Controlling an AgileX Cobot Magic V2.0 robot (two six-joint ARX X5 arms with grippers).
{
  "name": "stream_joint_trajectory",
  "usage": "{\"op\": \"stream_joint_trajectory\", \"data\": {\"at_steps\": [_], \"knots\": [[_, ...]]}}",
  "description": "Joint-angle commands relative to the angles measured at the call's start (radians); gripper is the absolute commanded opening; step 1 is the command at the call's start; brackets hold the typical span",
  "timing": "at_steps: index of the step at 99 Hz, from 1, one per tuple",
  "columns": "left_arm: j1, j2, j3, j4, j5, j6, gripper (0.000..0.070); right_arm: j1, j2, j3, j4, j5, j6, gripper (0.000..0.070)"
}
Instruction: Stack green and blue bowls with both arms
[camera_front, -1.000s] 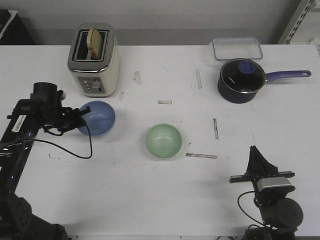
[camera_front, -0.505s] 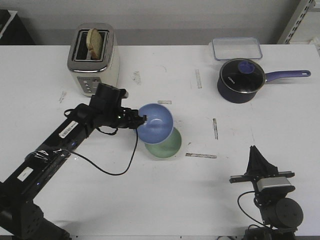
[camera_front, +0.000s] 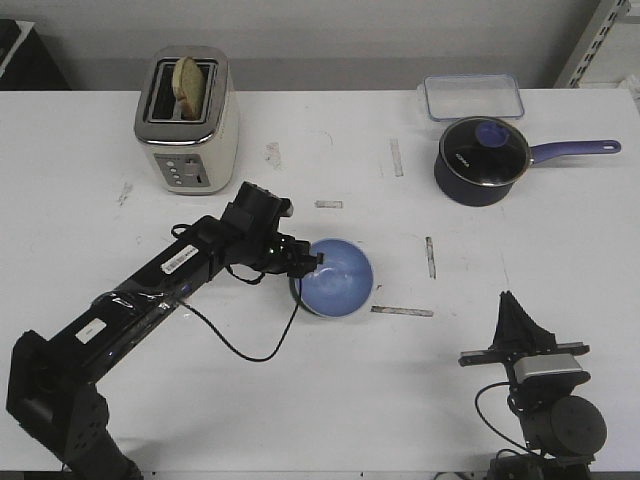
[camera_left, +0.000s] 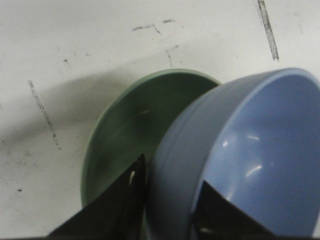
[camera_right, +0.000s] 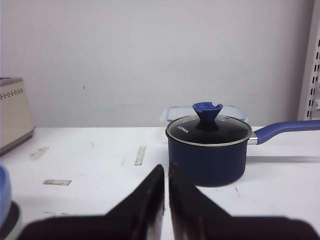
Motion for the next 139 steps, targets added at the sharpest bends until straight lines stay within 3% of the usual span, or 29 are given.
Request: {"op": "stream_joint_trajectory", "data": {"at_steps": [1,15,47,62,81,95,106,125,139], "knots": [[-0.006,0.017,0.021,0.004,0.0,0.0,0.0155,0.001,0.0,0.011,0.011,-0.003,-0.008,0.0006],[-0.006,0.011,0.021,-0.002,0.0,0.001,0.0339,0.001,0.0,0.011,0.011,-0.003,-0.008,0.0006],[-0.007,-0.065,0.021,-0.022,0.0,0.002,0.0345,0.001,0.0,0.011,0.011,-0.003,-0.008,0.0006],[-0.004,-0.117,0.02,-0.032,0.0,0.011,0.0454,0.001,0.0,0.011,0.011,-0.003,-0.008,0.0006],[0.011,-0.192,-0.003,-0.006,-0.032,0.151,0.0445,0.001,0.0,0.011,0.011,-0.003,-0.008,0.0006],[0.012,-0.269,-0.075,0.083,-0.167,0.274,0.0421,0.001,0.0,0.011,0.011,-0.003,-0.008,0.0006],[0.026,-0.353,-0.179,0.209,-0.246,0.327,0.0279,0.001,0.0,0.011,0.011,-0.003,-0.008,0.0006],[0.068,-0.528,-0.422,0.502,-0.327,0.333,0.0031,0.001,0.0,0.011,0.011,-0.003,-0.008,0.0006],[0.117,-0.653,-0.59,0.624,-0.37,0.355,0.0,0.001,0.0,0.011,0.011,-0.003,-0.008,0.0006]]}}
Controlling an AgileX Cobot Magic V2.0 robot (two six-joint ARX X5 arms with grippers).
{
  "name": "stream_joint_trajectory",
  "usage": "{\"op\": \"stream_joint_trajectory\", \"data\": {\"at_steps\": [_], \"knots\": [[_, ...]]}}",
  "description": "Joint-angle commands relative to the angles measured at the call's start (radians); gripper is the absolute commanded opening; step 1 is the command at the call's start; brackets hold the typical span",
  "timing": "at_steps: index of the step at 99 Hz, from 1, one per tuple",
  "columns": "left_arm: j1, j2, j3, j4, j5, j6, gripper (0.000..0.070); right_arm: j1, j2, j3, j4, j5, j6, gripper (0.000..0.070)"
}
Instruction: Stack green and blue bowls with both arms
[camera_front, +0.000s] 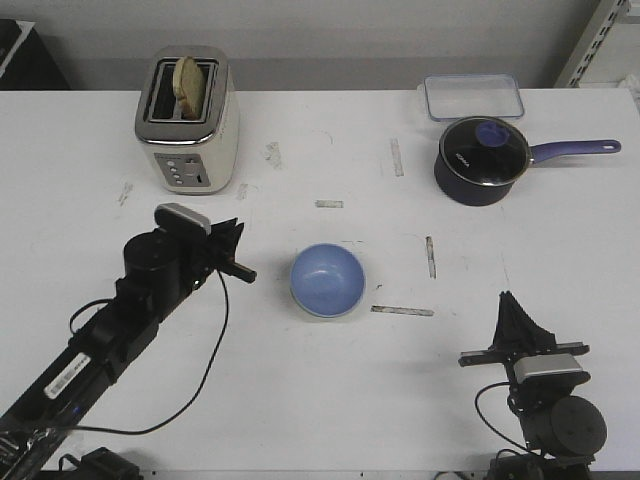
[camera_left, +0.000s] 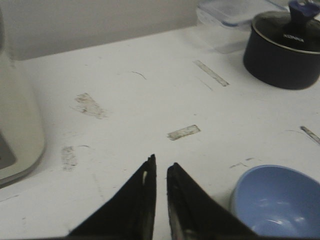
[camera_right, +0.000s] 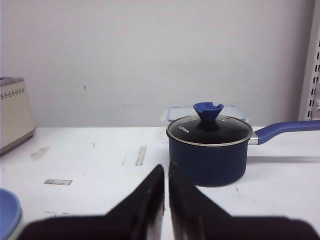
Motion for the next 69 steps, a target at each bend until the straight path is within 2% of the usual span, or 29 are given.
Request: {"op": "stream_joint_trajectory", "data": {"at_steps": [1,37,69], "knots": [[0.018,-0.042,-0.063,0.04,-0.017,0.027,0.0,0.001,0.0,0.011,0.011,0.0,-0.008,0.0006],[0.192,-0.363,-0.404,0.112,-0.023,0.025,0.0001,0.001,0.0,0.011,0.011,0.0,-0.008,0.0006],[0.345,-0.606,-0.536,0.099,-0.023,0.025,0.0001,0.001,0.0,0.011,0.011,0.0,-0.008,0.0006]]}}
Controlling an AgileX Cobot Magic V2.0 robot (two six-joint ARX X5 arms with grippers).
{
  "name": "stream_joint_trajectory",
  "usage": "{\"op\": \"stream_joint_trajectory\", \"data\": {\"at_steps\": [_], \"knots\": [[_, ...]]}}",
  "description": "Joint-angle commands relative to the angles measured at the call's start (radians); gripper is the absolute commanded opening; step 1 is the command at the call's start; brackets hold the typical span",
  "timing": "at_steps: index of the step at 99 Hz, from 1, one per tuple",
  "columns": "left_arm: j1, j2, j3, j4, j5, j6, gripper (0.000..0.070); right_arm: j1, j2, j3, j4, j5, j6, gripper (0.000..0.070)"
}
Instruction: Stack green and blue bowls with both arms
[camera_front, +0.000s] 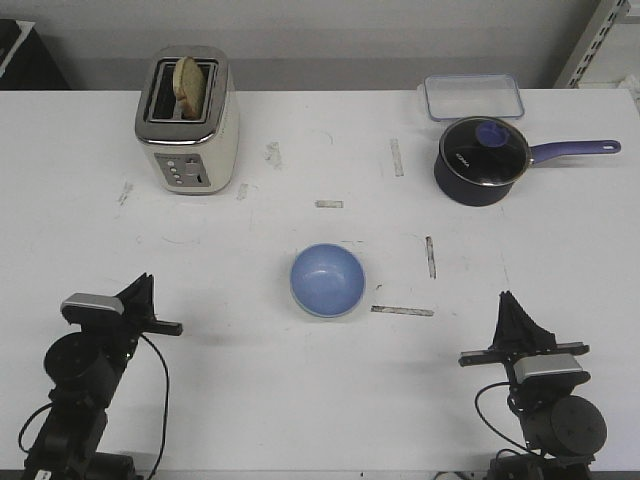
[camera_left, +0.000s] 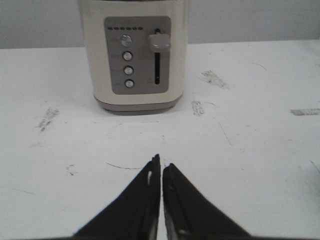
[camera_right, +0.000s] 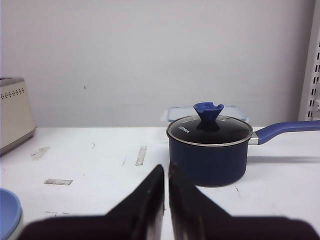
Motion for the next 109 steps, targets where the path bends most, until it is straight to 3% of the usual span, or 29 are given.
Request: {"op": "stream_joint_trajectory", "data": {"at_steps": [1,63,109], "knots": [[0.012,-0.02,0.005,0.011,0.002,0.011,0.0001,0.001,0.0,0.011,0.011,0.0,-0.008,0.0006],[0.021,-0.189,-0.015,0.018,0.001,0.012,0.0001,0.001,0.0,0.011,0.011,0.0,-0.008,0.0006],[0.021,-0.482,-0.259,0.012,0.001,0.012,0.0001,0.001,0.0,0.011,0.011,0.0,-0.008,0.0006]]}}
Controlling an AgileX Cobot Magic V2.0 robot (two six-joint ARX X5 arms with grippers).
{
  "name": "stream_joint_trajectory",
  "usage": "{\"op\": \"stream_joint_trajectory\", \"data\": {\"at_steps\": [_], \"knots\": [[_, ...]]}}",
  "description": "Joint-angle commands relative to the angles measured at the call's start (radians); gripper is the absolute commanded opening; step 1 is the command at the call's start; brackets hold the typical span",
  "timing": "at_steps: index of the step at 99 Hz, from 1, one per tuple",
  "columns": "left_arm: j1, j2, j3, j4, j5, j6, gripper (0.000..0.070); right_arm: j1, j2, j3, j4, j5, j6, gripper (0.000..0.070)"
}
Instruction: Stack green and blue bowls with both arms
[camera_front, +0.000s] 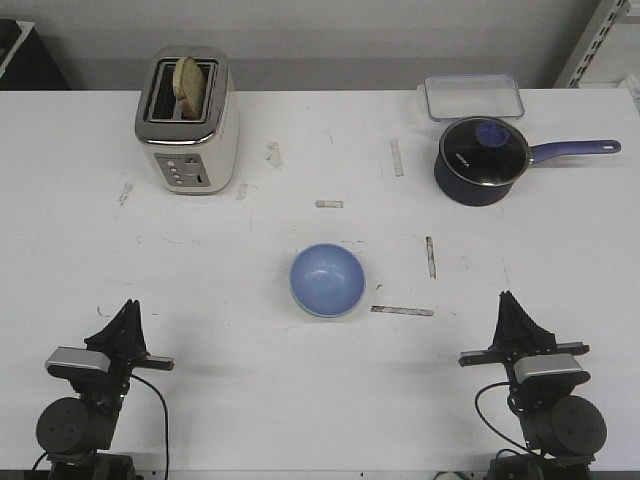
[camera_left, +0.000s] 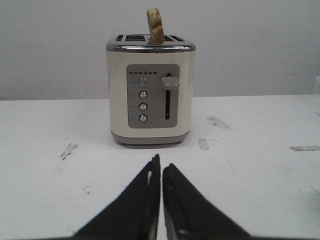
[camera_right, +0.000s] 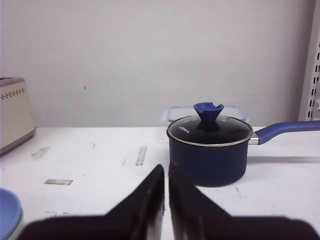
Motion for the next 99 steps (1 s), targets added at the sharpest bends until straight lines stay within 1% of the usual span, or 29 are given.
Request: {"op": "stream_joint_trajectory", "data": {"at_steps": [1,11,27,44,54,78,92,99], "knots": [[0.001,-0.024,-0.019,0.005,0.001,0.009,0.0001,0.001,0.0,0.011,0.011,0.0,-0.008,0.0006],[0.001,-0.055,-0.049,-0.001,-0.001,0.01,0.0001,0.001,0.0,0.011,0.011,0.0,-0.008,0.0006],[0.001,-0.083,-0.097,-0.003,-0.04,0.009,0.0001,0.001,0.0,0.011,0.011,0.0,-0.008,0.0006],[0.002,-0.083,-0.144,0.003,-0.042,0.01,0.0001,0.001,0.0,0.011,0.011,0.0,-0.008,0.0006],[0.004,-0.083,-0.143,-0.031,-0.044,0.01,0.0001,0.001,0.0,0.011,0.011,0.0,-0.008,0.0006],[0.026,-0.083,-0.143,-0.021,-0.044,0.011,0.0001,0.001,0.0,0.011,0.011,0.0,-0.008,0.0006],[0.027,-0.083,-0.143,-0.012,-0.044,0.049,0.0001,0.001,0.0,0.011,0.011,0.0,-0.008,0.0006],[0.027,-0.083,-0.143,-0.013,-0.045,0.051,0.0001,0.001,0.0,0.011,0.011,0.0,-0.008,0.0006]]}}
